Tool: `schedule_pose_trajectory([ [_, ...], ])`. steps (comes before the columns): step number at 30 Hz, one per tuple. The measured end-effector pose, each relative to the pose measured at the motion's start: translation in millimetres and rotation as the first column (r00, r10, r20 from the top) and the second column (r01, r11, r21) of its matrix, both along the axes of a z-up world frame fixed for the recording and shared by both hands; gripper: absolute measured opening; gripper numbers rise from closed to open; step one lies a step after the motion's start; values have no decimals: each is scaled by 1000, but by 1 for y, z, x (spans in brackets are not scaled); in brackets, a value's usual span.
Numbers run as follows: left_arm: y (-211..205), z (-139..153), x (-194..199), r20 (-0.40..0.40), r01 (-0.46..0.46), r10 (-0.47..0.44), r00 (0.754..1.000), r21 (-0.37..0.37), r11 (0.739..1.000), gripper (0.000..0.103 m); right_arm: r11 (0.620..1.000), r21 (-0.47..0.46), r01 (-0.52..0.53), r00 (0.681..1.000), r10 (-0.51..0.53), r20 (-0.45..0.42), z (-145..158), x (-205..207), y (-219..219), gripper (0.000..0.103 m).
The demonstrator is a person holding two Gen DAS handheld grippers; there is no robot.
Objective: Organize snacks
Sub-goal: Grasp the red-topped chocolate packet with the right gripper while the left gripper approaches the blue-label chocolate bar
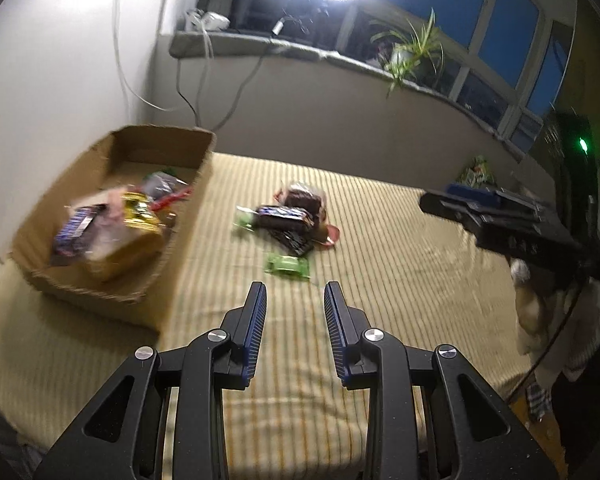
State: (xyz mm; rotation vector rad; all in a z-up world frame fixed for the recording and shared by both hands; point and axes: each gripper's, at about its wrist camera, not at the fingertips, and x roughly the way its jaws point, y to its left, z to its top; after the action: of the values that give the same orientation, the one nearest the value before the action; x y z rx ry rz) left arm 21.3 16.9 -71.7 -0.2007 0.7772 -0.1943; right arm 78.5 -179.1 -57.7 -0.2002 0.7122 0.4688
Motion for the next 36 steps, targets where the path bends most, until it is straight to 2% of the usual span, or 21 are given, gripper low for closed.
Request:
schedule_pose_trajectory([
  [7, -12, -16, 47, -45, 8, -9, 999, -19, 1000, 32, 1000, 10, 2, 995, -1, -101, -26, 67, -2, 67],
  [10, -14, -22, 69, -69, -4, 1, 998, -33, 999, 37, 998, 11, -60, 985, 61, -161, -38, 92, 6, 67],
  [15, -16, -34, 98, -114, -8, 2, 993, -60, 998, 37, 992, -20, -128, 973, 122, -197, -53, 119, 25, 67],
  [24, -2, -54, 135, -187, -48, 25, 982, -123, 991, 37, 975, -30, -222, 945, 207, -255, -75, 152, 60, 67],
  [31, -2, -60, 143, -195, -34, 8, 981, -129, 991, 38, 970, -14, -244, 929, 229, -291, -86, 165, 71, 67],
  [36, -1, -61, 148, -198, -21, -4, 980, -125, 992, 43, 966, 7, -258, 915, 247, -320, -89, 166, 72, 66],
])
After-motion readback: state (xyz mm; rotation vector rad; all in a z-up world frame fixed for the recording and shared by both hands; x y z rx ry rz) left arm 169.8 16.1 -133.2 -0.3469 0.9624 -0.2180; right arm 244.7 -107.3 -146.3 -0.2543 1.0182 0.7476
